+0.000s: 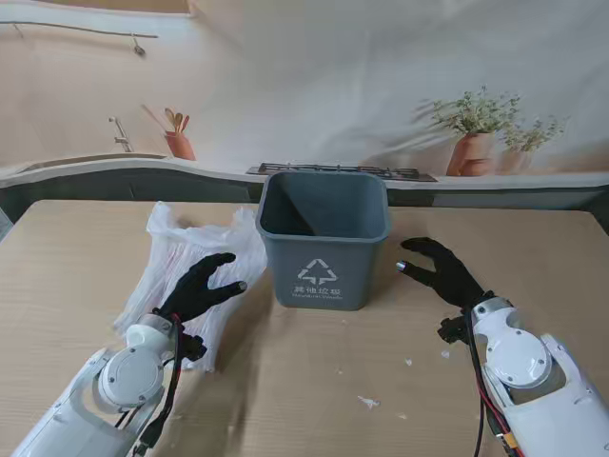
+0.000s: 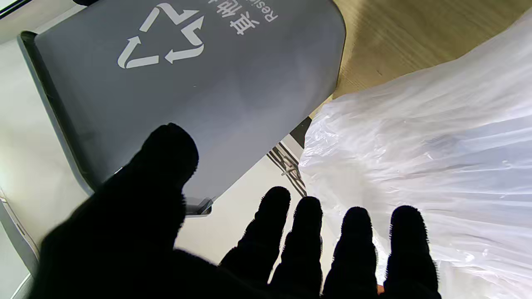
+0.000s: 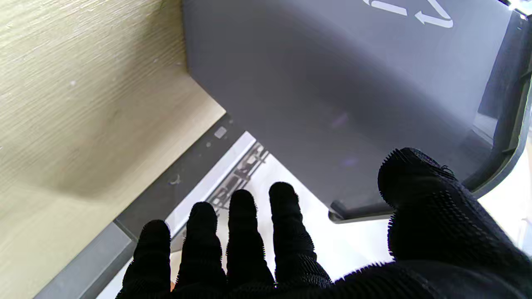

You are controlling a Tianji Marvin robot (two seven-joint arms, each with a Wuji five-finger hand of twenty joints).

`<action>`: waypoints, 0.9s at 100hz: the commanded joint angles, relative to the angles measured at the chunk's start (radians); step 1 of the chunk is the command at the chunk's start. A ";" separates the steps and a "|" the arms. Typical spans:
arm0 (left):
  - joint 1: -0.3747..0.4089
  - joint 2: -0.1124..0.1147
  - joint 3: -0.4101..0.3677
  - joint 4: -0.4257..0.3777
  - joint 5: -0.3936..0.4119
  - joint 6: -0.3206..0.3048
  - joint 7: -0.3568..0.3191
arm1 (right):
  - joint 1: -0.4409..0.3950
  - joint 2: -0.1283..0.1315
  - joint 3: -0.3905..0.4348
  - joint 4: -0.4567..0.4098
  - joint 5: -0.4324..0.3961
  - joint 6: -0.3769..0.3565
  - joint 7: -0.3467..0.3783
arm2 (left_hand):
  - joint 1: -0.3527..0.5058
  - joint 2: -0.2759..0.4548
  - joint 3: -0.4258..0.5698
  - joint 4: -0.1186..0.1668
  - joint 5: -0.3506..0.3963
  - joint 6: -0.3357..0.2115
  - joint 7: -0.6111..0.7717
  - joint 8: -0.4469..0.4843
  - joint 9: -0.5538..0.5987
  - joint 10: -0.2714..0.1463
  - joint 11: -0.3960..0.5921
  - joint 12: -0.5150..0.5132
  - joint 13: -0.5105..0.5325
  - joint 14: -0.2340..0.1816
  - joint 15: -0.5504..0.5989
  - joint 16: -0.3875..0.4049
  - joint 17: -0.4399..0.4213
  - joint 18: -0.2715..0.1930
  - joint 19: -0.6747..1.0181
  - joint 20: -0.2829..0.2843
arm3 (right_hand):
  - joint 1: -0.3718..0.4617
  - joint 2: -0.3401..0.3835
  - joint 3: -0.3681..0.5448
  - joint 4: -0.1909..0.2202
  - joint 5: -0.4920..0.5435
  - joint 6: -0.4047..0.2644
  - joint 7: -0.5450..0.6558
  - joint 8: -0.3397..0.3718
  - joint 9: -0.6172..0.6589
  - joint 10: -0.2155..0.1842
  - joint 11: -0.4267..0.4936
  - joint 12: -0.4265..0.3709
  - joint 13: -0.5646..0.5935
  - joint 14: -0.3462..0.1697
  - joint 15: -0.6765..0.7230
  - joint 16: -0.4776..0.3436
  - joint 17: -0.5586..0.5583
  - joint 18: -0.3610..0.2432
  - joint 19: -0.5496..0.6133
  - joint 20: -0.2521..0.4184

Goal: Fit the garbage bag over the bin

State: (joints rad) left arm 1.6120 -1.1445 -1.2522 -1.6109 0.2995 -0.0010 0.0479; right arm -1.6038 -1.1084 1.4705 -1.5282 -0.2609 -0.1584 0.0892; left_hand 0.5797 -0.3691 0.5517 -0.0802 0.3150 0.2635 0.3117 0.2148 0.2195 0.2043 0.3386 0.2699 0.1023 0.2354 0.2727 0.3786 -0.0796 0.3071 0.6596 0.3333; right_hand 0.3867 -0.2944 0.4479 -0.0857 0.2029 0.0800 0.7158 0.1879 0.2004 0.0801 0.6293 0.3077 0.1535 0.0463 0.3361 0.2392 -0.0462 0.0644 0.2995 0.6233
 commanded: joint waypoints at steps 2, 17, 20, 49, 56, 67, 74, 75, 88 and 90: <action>0.003 -0.001 0.001 -0.003 0.001 -0.001 -0.015 | -0.007 -0.006 -0.001 -0.006 -0.002 0.005 0.010 | 0.013 0.020 -0.011 0.022 -0.011 -0.012 -0.002 0.009 -0.017 0.000 -0.004 0.003 -0.023 0.000 -0.009 0.005 -0.003 0.008 -0.013 -0.012 | 0.000 0.035 -0.025 0.029 0.006 -0.044 -0.005 0.012 -0.024 -0.025 -0.008 -0.006 -0.012 -0.008 0.004 0.006 -0.005 -0.013 0.009 0.017; 0.003 -0.002 0.003 -0.004 0.000 0.004 -0.014 | -0.009 -0.007 -0.001 -0.009 -0.002 0.008 0.011 | 0.014 0.021 -0.011 0.022 -0.012 -0.010 -0.003 0.008 -0.017 0.001 -0.003 0.003 -0.023 -0.001 -0.010 0.006 -0.003 0.008 -0.013 -0.011 | 0.000 0.036 -0.025 0.029 0.004 -0.044 -0.006 0.012 -0.025 -0.024 -0.007 -0.005 -0.013 -0.010 0.004 0.006 -0.005 -0.013 0.009 0.017; 0.003 -0.002 0.004 -0.004 -0.001 0.004 -0.014 | -0.010 -0.007 0.000 -0.010 -0.001 0.009 0.011 | 0.012 0.021 -0.012 0.022 -0.012 -0.012 -0.003 0.008 -0.017 0.000 -0.003 0.003 -0.023 -0.001 -0.011 0.006 -0.003 0.008 -0.013 -0.011 | 0.000 0.036 -0.026 0.029 0.006 -0.044 -0.006 0.013 -0.025 -0.024 -0.007 -0.005 -0.013 -0.010 0.004 0.006 -0.005 -0.013 0.009 0.018; 0.016 -0.003 -0.006 -0.021 0.010 0.000 -0.002 | -0.012 -0.009 0.004 -0.009 0.000 0.008 0.002 | 0.024 0.026 -0.007 0.023 -0.002 -0.008 0.000 0.009 -0.014 0.007 0.009 0.010 -0.024 0.001 -0.013 0.007 -0.004 0.012 -0.016 -0.013 | 0.001 0.036 -0.027 0.028 0.005 -0.040 -0.004 0.015 -0.025 -0.025 -0.005 -0.004 -0.011 -0.010 0.006 0.007 -0.004 -0.013 0.010 0.019; 0.024 -0.003 -0.015 -0.031 0.024 -0.001 0.009 | -0.013 -0.009 0.007 -0.009 0.003 0.007 0.000 | 0.028 0.013 -0.002 0.023 0.021 -0.004 0.010 0.014 -0.003 0.012 0.044 0.029 -0.021 0.008 0.006 0.023 -0.003 0.016 -0.004 -0.007 | -0.001 0.038 -0.028 0.028 0.002 -0.039 -0.006 0.014 -0.025 -0.025 -0.004 -0.004 -0.014 -0.010 0.005 0.007 -0.005 -0.014 0.009 0.019; 0.040 0.001 -0.048 -0.064 0.063 -0.010 0.016 | -0.011 -0.011 0.008 -0.003 0.004 0.006 -0.007 | 0.031 0.003 0.000 0.024 0.027 -0.006 0.052 0.038 0.024 0.015 0.096 0.059 -0.012 0.020 0.089 0.086 -0.007 0.022 0.064 0.028 | 0.000 0.037 -0.027 0.029 0.004 -0.038 -0.006 0.015 -0.024 -0.024 0.000 -0.002 -0.013 -0.010 0.006 0.007 -0.004 -0.012 0.010 0.019; 0.042 0.004 -0.072 -0.084 0.108 -0.005 0.022 | -0.008 -0.012 0.008 0.002 0.010 0.008 -0.006 | 0.034 -0.004 0.004 0.023 0.024 -0.003 0.093 0.061 0.042 -0.010 0.170 0.113 0.013 0.041 0.190 0.165 -0.015 0.033 0.168 0.086 | 0.001 0.038 -0.027 0.029 0.003 -0.038 -0.005 0.015 -0.026 -0.026 -0.002 -0.003 -0.014 -0.010 0.005 0.007 -0.006 -0.014 0.009 0.019; 0.042 0.005 -0.076 -0.088 0.116 -0.001 0.020 | -0.008 -0.012 0.007 0.002 0.011 0.009 -0.007 | 0.035 -0.006 0.005 0.023 0.022 -0.001 0.097 0.063 0.043 -0.009 0.178 0.124 0.014 0.045 0.205 0.179 -0.016 0.033 0.182 0.095 | 0.001 0.037 -0.028 0.029 0.004 -0.037 -0.005 0.015 -0.025 -0.025 -0.002 -0.003 -0.013 -0.010 0.005 0.007 -0.006 -0.014 0.010 0.019; 0.027 0.036 -0.131 -0.135 0.260 0.079 -0.084 | -0.006 -0.013 0.011 0.009 0.017 0.005 -0.008 | 0.026 -0.014 -0.001 0.027 -0.009 0.012 0.130 0.078 0.042 0.002 0.233 0.230 0.027 0.058 0.319 0.281 -0.016 0.018 0.280 0.172 | 0.001 0.038 -0.029 0.029 0.002 -0.036 -0.005 0.016 -0.025 -0.025 -0.003 -0.003 -0.014 -0.011 0.006 0.007 -0.006 -0.014 0.010 0.020; 0.020 0.040 -0.137 -0.135 0.283 0.085 -0.094 | -0.006 -0.014 0.013 0.010 0.018 0.003 -0.010 | 0.022 -0.019 0.002 0.026 -0.007 0.013 0.135 0.080 0.049 0.002 0.235 0.239 0.032 0.062 0.328 0.288 -0.017 0.017 0.301 0.185 | 0.001 0.038 -0.029 0.029 0.003 -0.035 -0.004 0.016 -0.025 -0.025 -0.003 -0.003 -0.013 -0.011 0.007 0.008 -0.006 -0.014 0.010 0.020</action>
State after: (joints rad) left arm 1.6615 -1.1337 -1.3707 -1.7366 0.5725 0.0833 -0.0362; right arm -1.6067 -1.1129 1.4796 -1.5221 -0.2454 -0.1547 0.0705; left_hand 0.6045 -0.3657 0.5510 -0.0802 0.3270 0.2650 0.4315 0.2778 0.2535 0.2056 0.5489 0.4700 0.1216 0.2855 0.5610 0.6346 -0.0830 0.3311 0.8917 0.4741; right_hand 0.3867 -0.2944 0.4479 -0.0857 0.2030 0.0790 0.7158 0.1892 0.2004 0.0801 0.6293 0.3077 0.1535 0.0463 0.3361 0.2392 -0.0462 0.0644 0.2995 0.6237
